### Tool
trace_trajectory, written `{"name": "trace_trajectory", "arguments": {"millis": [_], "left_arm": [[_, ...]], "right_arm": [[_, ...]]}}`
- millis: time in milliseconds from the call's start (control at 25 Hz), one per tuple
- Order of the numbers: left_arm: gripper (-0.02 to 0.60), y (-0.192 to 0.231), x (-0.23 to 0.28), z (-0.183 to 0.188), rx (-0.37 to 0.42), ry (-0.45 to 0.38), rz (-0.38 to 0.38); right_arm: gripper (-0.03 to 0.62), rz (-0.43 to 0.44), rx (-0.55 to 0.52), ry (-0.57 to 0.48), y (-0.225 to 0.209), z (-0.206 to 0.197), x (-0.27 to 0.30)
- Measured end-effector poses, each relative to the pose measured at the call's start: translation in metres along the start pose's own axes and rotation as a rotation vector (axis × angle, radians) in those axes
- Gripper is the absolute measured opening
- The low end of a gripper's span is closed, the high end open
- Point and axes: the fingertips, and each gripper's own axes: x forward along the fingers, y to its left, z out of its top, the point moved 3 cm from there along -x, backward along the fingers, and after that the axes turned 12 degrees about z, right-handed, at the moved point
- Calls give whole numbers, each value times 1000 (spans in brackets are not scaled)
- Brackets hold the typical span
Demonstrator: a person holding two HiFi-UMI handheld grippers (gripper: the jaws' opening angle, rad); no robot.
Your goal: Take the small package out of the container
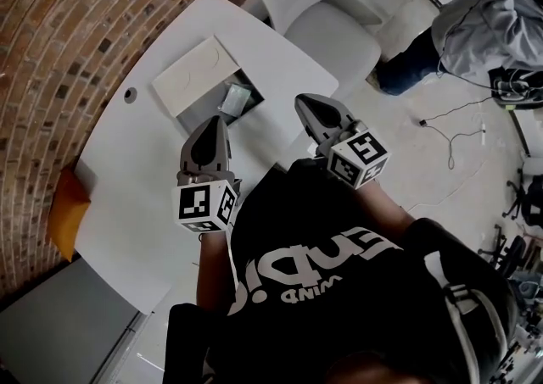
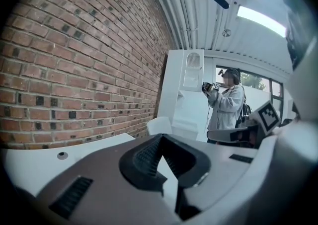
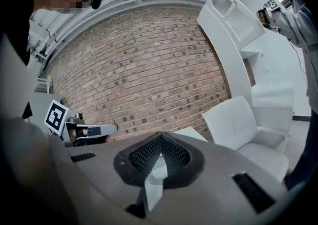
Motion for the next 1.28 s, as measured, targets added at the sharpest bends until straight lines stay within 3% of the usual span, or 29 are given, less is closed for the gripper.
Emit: {"name": "trace_trajectory", "arguments": {"millis": [680, 1000, 1280], "left_arm": [[9, 2, 27, 14, 1, -6, 69], [102, 10, 39, 18, -10, -31, 141], [150, 10, 49, 21, -8, -30, 155]], "right_arm": [[0, 108, -42, 33, -31, 25, 39], [0, 145, -49, 25, -46, 30, 50], [0, 156, -61, 24, -54, 37, 56]]}}
